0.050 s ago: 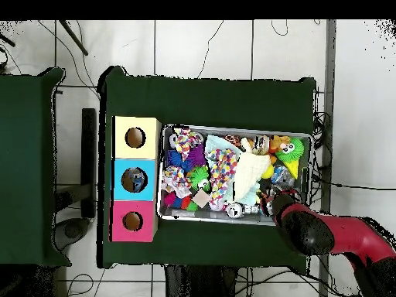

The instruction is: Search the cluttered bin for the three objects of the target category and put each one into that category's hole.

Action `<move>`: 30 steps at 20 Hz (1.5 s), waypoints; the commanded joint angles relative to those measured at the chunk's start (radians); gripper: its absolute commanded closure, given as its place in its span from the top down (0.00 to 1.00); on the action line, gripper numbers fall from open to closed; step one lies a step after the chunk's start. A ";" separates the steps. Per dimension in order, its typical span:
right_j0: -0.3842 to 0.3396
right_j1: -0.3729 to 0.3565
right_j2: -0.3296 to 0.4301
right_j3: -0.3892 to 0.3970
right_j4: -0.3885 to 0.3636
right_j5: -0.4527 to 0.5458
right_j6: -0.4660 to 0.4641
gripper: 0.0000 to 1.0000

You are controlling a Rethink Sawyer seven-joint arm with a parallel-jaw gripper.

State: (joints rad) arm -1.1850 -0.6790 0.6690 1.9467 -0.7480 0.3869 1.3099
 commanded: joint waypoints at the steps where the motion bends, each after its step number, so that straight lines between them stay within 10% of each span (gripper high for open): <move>1: 0.003 0.004 0.066 -0.037 0.014 0.097 -0.099 1.00; 30: -0.175 0.227 0.108 -0.184 -0.134 0.121 -0.314 1.00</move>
State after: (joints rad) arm -1.3556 -0.5117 0.7242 1.8701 -0.7974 0.4040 1.3053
